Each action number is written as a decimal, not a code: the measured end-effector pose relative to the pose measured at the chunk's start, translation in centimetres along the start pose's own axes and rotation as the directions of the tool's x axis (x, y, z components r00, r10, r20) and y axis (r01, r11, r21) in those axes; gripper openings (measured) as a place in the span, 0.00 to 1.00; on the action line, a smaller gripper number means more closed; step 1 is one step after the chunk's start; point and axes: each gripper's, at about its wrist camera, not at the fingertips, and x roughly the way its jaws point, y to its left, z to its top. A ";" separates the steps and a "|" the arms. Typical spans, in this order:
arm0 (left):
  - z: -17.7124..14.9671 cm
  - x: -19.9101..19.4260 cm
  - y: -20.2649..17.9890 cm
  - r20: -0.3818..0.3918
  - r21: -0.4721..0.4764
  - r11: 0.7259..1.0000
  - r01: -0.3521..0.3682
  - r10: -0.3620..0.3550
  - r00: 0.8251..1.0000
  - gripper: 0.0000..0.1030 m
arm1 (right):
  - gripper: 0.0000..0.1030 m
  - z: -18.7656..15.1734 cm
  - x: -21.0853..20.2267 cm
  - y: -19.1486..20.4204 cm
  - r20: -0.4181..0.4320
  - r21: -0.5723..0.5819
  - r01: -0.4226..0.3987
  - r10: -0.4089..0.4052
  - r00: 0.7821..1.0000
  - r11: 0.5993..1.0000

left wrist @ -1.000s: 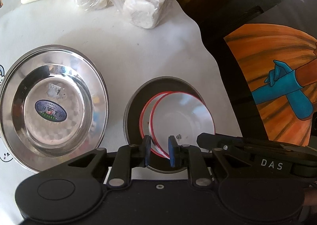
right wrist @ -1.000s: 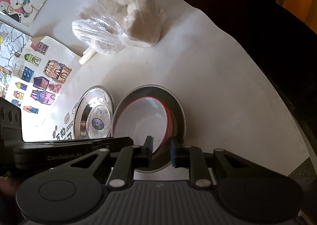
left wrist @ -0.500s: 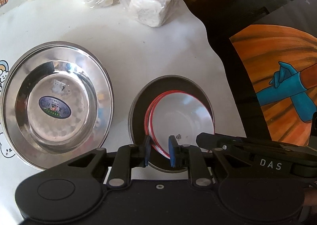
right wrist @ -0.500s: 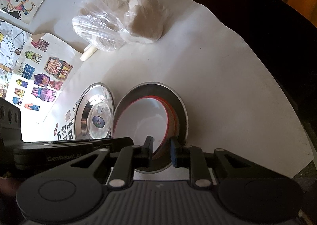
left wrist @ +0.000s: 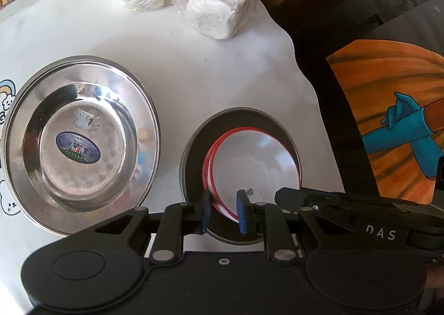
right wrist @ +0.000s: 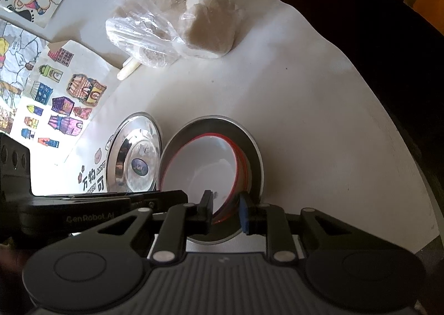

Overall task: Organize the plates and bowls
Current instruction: 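Lower the second white bowl into the first and open both tools, then move both open tools to the rim of the steel mixing bowl, then close both tools on the rim of the steel bowl holding white bowls, then lift and carry the steel bowl with both tools over the steel plates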

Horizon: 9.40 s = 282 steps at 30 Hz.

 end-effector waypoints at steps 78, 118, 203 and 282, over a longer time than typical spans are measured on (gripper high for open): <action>-17.5 -13.8 -4.7 0.620 -0.124 0.939 -0.320 0.326 0.714 0.99 | 1.00 -12.4 -14.2 3.4 0.473 -0.413 0.313 -0.093 0.876 0.855; -8.2 -4.4 -3.2 0.221 -0.467 0.814 -0.345 0.485 0.846 0.97 | 1.00 4.1 -3.4 -0.4 0.101 -0.649 0.191 -0.166 0.981 0.736; -5.1 0.5 -1.1 0.154 -0.483 0.861 -0.163 0.266 0.952 0.09 | 0.22 3.8 1.7 2.4 -0.164 -0.722 -0.075 -0.065 0.984 0.688; -6.0 -2.8 1.5 0.172 -0.596 0.803 -0.013 0.143 0.975 0.07 | 0.11 6.5 1.9 2.9 -0.277 -0.469 -0.081 -0.060 0.959 0.879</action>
